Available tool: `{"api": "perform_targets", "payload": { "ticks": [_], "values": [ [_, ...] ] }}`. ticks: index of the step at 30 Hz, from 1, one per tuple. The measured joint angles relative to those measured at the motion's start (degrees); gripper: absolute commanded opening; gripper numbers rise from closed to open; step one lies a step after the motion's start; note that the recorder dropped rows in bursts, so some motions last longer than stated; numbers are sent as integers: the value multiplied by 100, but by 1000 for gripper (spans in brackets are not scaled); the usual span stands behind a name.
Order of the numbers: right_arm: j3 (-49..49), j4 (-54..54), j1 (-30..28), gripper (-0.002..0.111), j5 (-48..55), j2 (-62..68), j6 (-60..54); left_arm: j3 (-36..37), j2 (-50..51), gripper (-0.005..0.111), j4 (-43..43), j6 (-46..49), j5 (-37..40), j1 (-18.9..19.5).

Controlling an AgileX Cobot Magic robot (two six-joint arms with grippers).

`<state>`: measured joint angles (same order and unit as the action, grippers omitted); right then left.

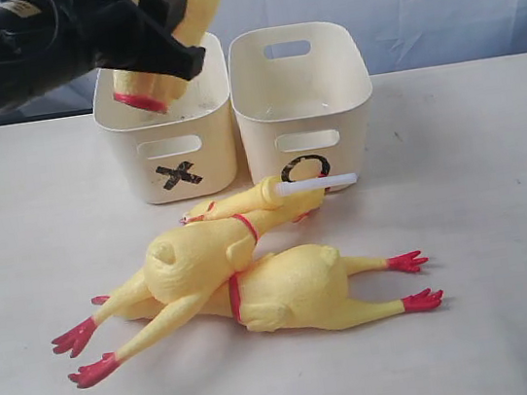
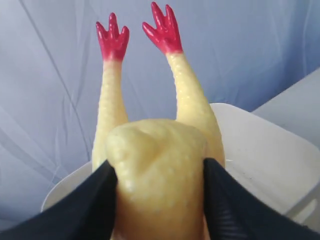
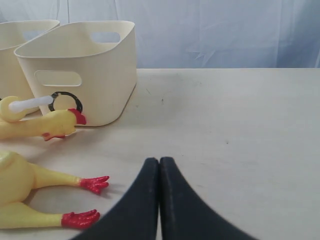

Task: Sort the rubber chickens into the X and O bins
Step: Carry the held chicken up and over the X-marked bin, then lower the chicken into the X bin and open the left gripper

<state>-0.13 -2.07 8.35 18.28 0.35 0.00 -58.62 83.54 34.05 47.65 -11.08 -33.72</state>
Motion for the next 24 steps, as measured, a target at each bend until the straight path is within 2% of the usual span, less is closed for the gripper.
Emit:
{"api": "perform_targets", "payload": {
  "ticks": [9,15,24],
  "values": [
    [0,0,0,-1,0,0,0,-375,857,0,-239,0,-376,441],
    [0,0,0,-1,0,0,0,-589,1457,0,-260,0,-1002,558],
    [0,0,0,-1,0,0,0,-1006,2176,0,-551,-22,-1171,621]
  ]
}}
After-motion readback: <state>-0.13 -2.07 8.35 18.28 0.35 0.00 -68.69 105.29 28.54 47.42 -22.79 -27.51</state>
